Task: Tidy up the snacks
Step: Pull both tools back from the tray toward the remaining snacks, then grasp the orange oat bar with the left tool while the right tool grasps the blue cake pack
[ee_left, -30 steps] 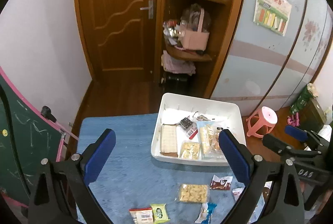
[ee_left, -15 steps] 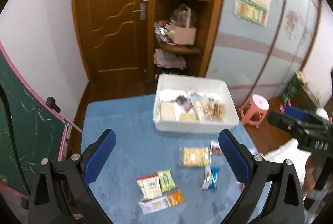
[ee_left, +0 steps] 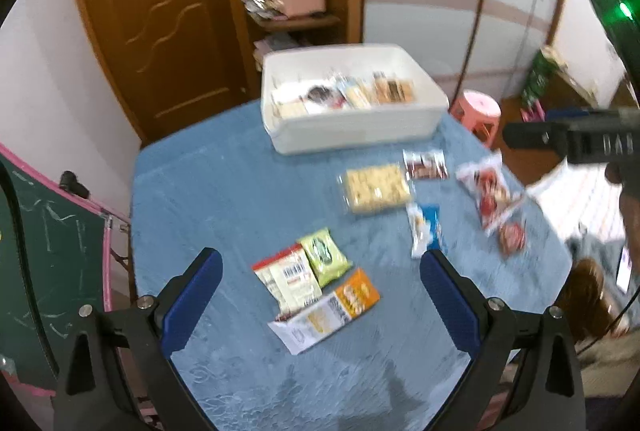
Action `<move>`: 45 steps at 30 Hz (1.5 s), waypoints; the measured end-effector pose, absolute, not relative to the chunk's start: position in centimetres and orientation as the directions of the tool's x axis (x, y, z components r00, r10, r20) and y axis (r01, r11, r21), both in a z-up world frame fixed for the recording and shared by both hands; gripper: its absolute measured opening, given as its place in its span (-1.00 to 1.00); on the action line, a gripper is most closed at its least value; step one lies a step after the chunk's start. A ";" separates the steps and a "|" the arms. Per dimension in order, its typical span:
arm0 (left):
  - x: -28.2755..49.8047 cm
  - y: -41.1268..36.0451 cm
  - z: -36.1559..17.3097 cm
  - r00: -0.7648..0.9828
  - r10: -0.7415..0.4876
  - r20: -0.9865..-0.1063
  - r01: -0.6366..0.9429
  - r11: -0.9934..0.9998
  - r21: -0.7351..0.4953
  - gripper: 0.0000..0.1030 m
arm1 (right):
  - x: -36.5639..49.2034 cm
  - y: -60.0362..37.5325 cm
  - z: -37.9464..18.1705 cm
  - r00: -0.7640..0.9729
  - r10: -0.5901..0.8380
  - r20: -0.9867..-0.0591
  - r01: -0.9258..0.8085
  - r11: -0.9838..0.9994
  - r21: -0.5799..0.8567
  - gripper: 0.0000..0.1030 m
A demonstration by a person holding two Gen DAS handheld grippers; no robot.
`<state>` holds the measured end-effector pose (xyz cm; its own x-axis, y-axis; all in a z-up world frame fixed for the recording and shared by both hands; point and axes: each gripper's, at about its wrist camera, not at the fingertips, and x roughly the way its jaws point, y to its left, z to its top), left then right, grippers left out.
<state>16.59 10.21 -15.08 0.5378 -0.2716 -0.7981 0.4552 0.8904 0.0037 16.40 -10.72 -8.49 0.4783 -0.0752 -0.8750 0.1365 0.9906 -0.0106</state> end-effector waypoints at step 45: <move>19.9 3.0 -32.4 0.237 -0.112 -0.965 0.640 0.765 0.068 -0.24 | 20.4 -10.6 -27.0 0.127 0.077 -0.989 0.244 0.964 0.106 -0.48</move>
<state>19.85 2.98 -32.40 0.2369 -0.1123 -0.9650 0.6401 0.7652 0.0681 20.37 -10.58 -26.96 0.1268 0.0766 -0.9890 0.2444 0.9639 0.1060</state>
